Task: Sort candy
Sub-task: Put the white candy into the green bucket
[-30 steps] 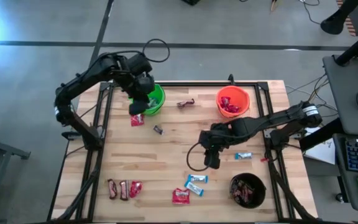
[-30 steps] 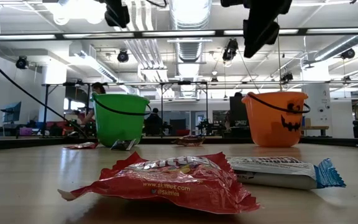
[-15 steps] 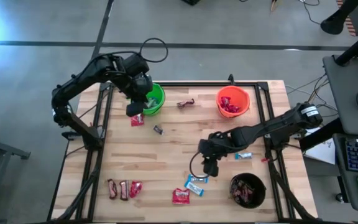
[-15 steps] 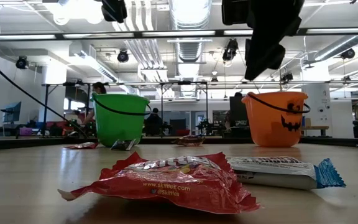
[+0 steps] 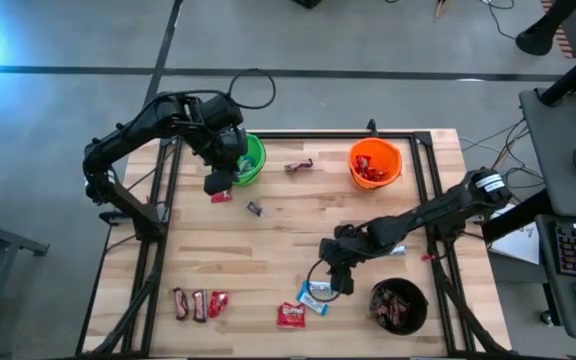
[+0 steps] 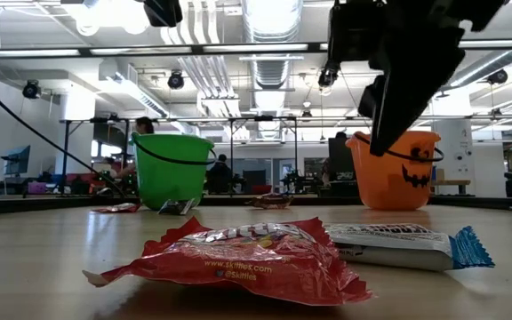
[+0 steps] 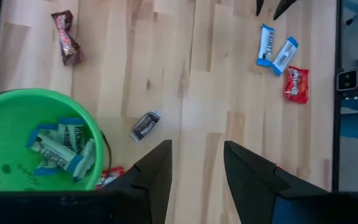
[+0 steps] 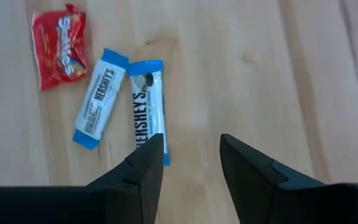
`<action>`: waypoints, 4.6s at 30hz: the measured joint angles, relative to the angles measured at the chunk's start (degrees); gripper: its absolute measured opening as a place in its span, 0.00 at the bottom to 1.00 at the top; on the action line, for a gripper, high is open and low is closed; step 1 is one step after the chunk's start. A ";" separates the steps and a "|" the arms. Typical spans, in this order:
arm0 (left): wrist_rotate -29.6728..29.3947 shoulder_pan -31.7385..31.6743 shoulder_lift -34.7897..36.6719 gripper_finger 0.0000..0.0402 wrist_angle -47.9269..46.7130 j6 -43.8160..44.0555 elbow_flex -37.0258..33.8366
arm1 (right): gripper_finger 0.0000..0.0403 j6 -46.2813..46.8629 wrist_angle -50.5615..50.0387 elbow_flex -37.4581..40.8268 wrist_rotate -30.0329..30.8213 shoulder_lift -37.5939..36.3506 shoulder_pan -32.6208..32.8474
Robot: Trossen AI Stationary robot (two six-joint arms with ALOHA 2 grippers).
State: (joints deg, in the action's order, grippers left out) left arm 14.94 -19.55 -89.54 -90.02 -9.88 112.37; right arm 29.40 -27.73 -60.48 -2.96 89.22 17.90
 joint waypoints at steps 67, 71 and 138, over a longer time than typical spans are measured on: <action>-1.07 9.03 -0.04 0.32 1.46 10.90 -0.02 | 0.39 -1.53 3.38 -5.61 2.97 13.67 5.57; -1.07 9.03 -0.04 0.32 1.46 10.90 -0.02 | 0.39 -1.64 2.43 -5.61 2.93 14.03 5.27; -1.05 9.01 -0.04 0.32 1.44 9.37 -0.02 | 0.06 0.03 2.60 -6.85 -4.87 17.30 4.95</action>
State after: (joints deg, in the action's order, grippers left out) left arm 13.89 -10.54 -89.58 -88.58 -0.51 112.36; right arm 29.43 -25.12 -67.33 -7.84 106.52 22.85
